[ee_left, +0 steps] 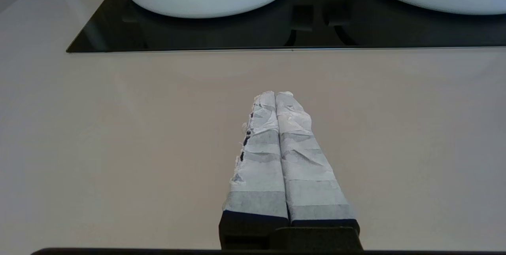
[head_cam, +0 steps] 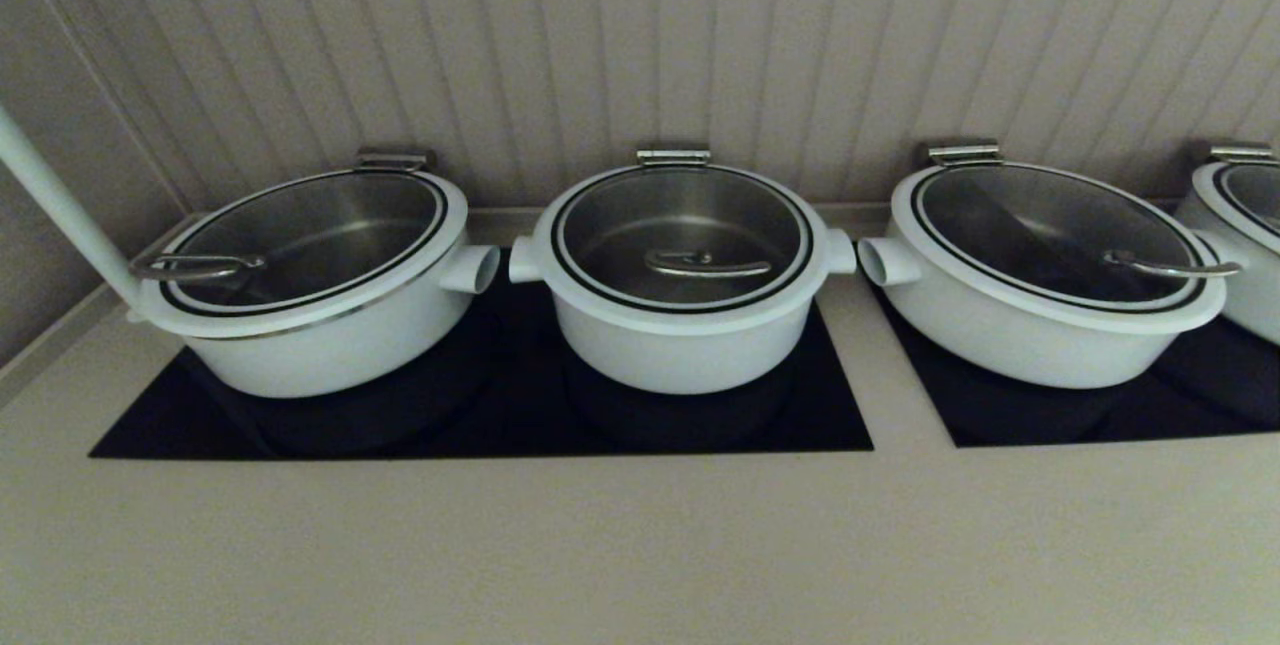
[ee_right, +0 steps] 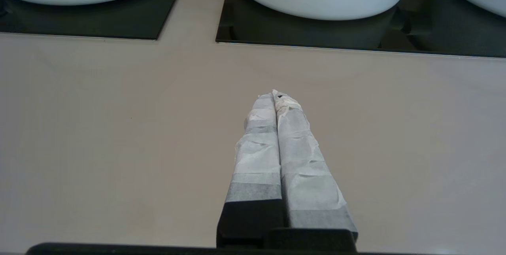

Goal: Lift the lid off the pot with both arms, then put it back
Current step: Open the food pot lid a small opening with the right arm

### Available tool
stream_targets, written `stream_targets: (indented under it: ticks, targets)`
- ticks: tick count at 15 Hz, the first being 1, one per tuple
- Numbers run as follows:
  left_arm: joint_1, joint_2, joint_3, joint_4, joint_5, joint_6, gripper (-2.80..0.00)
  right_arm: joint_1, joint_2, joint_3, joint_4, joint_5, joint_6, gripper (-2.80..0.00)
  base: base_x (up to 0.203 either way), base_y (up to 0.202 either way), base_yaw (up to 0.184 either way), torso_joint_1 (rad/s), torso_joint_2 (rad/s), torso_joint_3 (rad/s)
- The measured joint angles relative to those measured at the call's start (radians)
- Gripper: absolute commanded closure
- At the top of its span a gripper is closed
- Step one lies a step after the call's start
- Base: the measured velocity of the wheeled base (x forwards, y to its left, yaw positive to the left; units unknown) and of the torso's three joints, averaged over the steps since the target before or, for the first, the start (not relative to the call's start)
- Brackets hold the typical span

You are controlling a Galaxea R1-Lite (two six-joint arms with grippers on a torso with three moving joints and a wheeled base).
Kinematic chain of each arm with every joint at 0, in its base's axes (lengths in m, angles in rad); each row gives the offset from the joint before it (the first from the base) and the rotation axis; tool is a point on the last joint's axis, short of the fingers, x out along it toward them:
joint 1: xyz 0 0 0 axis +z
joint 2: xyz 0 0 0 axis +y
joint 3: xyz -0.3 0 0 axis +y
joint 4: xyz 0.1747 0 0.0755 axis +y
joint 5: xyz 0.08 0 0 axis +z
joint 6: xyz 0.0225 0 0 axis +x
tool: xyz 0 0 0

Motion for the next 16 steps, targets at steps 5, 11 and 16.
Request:
stream_targets:
  ticks: [5,11,16]
  targets:
    - [0.000,0.004,0.000,0.000,0.000,0.000,0.00,0.000,0.000,-0.010,-0.039,0.049,-0.091,0.00,0.000,0.000,0.000,0.000,0.00,0.000]
    - [0.000,0.000,0.000,0.000,0.001,0.000,0.00,0.000,0.080,-0.238,0.063,0.005,-0.080,0.00,0.000,0.000,0.000,0.000,0.00,0.000]
    - [0.000,0.000,0.000,0.000,0.002,0.000,0.00,0.069,0.375,-0.453,0.039,0.189,-0.113,0.00,0.000,0.000,0.000,0.000,0.00,0.000]
